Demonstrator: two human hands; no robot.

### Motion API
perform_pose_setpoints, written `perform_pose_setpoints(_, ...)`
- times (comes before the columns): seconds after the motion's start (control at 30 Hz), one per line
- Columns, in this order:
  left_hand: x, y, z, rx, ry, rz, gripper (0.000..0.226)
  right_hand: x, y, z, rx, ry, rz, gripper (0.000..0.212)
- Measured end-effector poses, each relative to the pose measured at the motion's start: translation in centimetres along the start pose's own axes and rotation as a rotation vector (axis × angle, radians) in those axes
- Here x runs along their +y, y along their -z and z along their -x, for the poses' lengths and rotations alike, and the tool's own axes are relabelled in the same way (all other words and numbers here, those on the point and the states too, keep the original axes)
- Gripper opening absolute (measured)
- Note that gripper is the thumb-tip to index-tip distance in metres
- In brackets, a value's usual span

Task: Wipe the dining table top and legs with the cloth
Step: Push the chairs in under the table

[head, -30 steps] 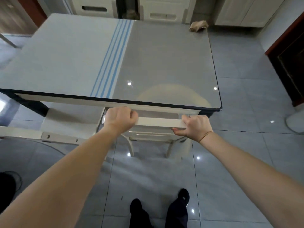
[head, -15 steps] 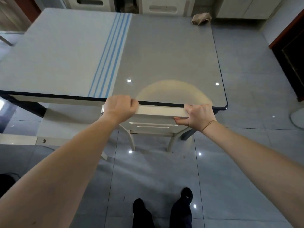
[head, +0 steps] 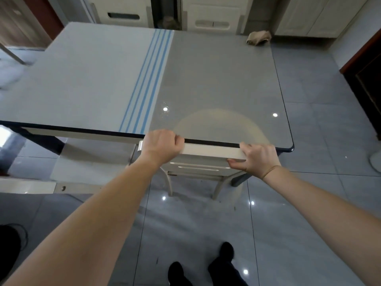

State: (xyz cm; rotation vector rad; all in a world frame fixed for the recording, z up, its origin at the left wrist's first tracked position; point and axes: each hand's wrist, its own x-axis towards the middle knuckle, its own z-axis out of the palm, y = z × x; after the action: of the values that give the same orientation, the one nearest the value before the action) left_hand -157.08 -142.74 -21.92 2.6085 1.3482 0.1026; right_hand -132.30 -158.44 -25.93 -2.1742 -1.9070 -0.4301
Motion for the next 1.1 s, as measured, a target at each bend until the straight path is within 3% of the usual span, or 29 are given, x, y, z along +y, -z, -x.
perform_pose_setpoints(0.37, 1.1, 0.2, 1.0, -0.015, 0.101, -0.047, 0.041, -0.3, 2.0, -0.2, -0.125, 0.028, -0.114, 0.055)
perform_pose_setpoints(0.47, 1.7, 0.3, 1.7, -0.024, 0.151, -0.071, 0.04, -0.5, 2.7, -0.1, -0.259, 0.033, -0.124, 0.055)
perform_pose_setpoints(0.57, 2.1, 0.5, 4.1, 0.036, 0.155, 0.076, 0.044, -0.3, 3.6, -0.6, -0.412, 0.027, -0.146, 0.068)
perform_pose_setpoints(0.6, 2.3, 0.4, 5.4, 0.082, 0.129, 0.144, 0.036, -0.4, 4.0, -0.6, -0.41, 0.031, -0.217, 0.068)
perform_pose_setpoints(0.67, 2.6, 0.1, 8.3, 0.175, 0.134, 0.28, 0.029, -1.1, 5.2, 0.1, -0.248, 0.057, -0.469, 0.054)
perform_pose_setpoints(0.73, 3.0, -0.4, 11.8, 0.228, 0.254, 0.433, 0.026, -2.5, 6.1, 1.5, -0.08, 0.093, -0.63, 0.034)
perform_pose_setpoints(0.77, 3.0, -1.2, 14.3, 0.238, 0.338, 0.523, 0.025, -3.7, 6.2, 2.4, -0.076, 0.115, -0.709, 0.024)
perform_pose_setpoints(0.8, 3.1, -2.1, 16.3, 0.236, 0.398, 0.618, 0.026, -4.7, 6.1, 3.4, -0.132, 0.077, -0.786, 0.015)
perform_pose_setpoints(0.87, 2.9, -4.4, 21.1, 0.259, 0.585, 0.77, 0.024, -6.6, 4.2, 5.1, -0.432, -0.046, -0.909, 0.005)
perform_pose_setpoints(1.0, 2.1, -9.7, 32.0, 0.256, 1.115, 0.929, 0.012, -10.1, -1.4, 8.0, -1.014, -0.384, -1.074, 0.013)
perform_pose_setpoints(1.1, 2.3, -12.9, 39.7, 0.355, 1.477, 1.086, 0.023, -13.1, -3.5, 8.8, -1.212, -0.472, -1.058, 0.02)
